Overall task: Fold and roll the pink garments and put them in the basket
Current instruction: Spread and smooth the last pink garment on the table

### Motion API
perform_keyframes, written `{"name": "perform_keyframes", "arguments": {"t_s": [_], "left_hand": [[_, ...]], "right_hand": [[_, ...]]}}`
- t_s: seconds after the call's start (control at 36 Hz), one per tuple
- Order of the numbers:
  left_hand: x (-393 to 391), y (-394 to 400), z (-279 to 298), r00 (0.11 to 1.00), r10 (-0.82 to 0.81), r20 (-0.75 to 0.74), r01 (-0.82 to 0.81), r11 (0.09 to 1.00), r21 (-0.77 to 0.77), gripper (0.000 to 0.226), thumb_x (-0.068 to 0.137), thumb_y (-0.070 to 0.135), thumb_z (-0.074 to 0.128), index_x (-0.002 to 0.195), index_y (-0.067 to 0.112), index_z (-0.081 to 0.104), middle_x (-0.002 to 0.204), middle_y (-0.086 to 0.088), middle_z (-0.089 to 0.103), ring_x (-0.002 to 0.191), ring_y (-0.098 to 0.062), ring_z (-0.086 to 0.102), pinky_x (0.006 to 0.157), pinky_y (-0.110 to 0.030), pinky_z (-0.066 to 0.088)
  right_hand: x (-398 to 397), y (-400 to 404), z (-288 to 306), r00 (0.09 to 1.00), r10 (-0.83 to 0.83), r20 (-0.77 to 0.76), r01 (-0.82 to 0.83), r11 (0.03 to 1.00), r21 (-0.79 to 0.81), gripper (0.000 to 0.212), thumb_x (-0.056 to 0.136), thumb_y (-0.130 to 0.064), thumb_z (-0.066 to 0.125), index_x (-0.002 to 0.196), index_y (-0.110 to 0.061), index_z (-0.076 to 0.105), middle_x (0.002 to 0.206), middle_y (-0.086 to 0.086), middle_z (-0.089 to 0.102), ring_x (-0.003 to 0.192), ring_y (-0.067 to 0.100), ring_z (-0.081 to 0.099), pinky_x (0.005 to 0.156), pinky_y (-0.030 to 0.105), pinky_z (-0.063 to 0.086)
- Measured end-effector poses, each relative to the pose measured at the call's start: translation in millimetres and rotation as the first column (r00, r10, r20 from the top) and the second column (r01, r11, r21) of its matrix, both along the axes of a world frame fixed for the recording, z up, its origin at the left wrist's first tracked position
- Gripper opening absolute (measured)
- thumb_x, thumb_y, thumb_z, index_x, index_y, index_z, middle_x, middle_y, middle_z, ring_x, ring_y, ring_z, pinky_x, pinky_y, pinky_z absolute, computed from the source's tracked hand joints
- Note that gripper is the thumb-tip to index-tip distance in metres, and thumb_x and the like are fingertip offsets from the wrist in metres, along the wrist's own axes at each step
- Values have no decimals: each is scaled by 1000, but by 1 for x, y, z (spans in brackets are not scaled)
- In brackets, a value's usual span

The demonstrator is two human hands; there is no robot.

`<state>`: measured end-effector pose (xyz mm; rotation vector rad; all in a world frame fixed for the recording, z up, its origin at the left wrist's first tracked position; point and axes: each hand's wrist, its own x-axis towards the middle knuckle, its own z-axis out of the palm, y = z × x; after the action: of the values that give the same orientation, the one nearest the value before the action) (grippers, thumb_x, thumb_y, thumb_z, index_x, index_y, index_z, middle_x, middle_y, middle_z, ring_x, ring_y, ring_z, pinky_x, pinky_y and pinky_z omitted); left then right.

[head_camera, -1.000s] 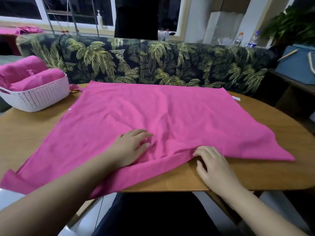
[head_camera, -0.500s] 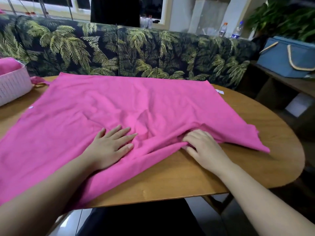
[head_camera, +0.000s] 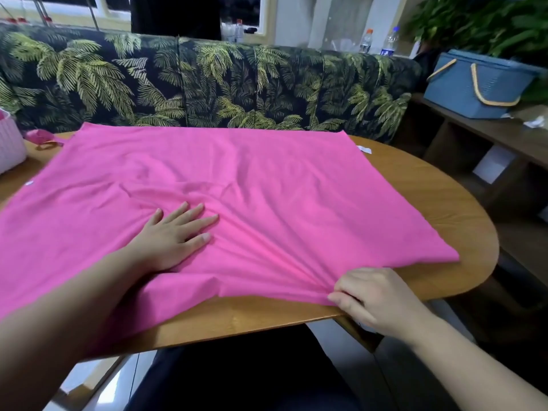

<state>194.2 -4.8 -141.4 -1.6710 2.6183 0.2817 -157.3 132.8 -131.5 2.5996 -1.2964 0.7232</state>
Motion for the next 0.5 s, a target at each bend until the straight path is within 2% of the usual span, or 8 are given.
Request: {"name": "perform_keyframes", "arguments": {"t_s": [0.06,0.08,0.11,0.17,0.22,0.31,0.42,0.5], "left_hand": [[2,2,-1,994,17,-105,-22,999,-43,67,87,72,28,147,41,27,158,10,12,148,-19,9,117,-50,11],[2,7,-1,979,-26,-200,4,994,-112,64,91,66,37,142,29,43,155,-1,31,144,-25,27,114,-52,22],[2,13,2,954,-105,-282,50,980,-195,60,92,63,39,130,21,56,140,-6,50,131,-29,45,107,-51,36],[0,35,9,875,-254,-412,108,932,-346,41,91,56,46,103,20,63,104,3,60,99,-22,58,89,-41,46],[-2,62,20,814,-344,-468,139,898,-418,19,87,47,53,89,28,53,87,10,52,83,-11,52,79,-26,42],[0,98,31,776,-436,-455,251,876,-411,25,83,48,61,84,34,40,79,15,45,73,-2,45,67,-16,37],[11,112,19,852,-461,-250,336,845,-415,32,81,50,62,88,27,40,83,11,46,72,-13,48,67,-26,39],[18,110,13,887,-428,-172,332,851,-407,23,82,38,57,94,22,47,87,7,54,76,-19,56,72,-27,41]], "right_hand": [[-6,6,-1,999,-7,36,7,1000,-5,57,102,-47,30,63,-15,56,57,-6,50,56,12,45,51,26,31],[-8,8,0,998,-19,57,19,1000,-5,54,102,-44,32,64,-15,56,58,-6,50,58,11,43,53,24,30],[-10,11,0,997,-37,74,37,999,3,47,100,-41,37,67,-15,58,61,-7,51,60,9,43,55,22,30],[-15,14,-1,994,-76,74,73,996,44,29,91,-38,50,78,-16,62,71,-9,57,68,8,48,61,21,36],[-17,17,-6,993,-106,54,100,989,106,24,82,-38,56,93,-18,62,83,-9,60,78,9,53,70,24,40],[-15,19,-15,988,-149,47,140,979,145,27,78,-33,54,99,-17,57,91,-5,60,84,13,54,76,26,43],[-9,15,-14,963,-249,101,229,957,176,13,85,-21,59,93,-10,61,84,-3,61,77,20,60,68,36,51],[-5,9,-12,955,-275,109,256,954,159,10,88,-17,60,90,-8,62,80,0,63,73,24,62,59,34,45]]}}
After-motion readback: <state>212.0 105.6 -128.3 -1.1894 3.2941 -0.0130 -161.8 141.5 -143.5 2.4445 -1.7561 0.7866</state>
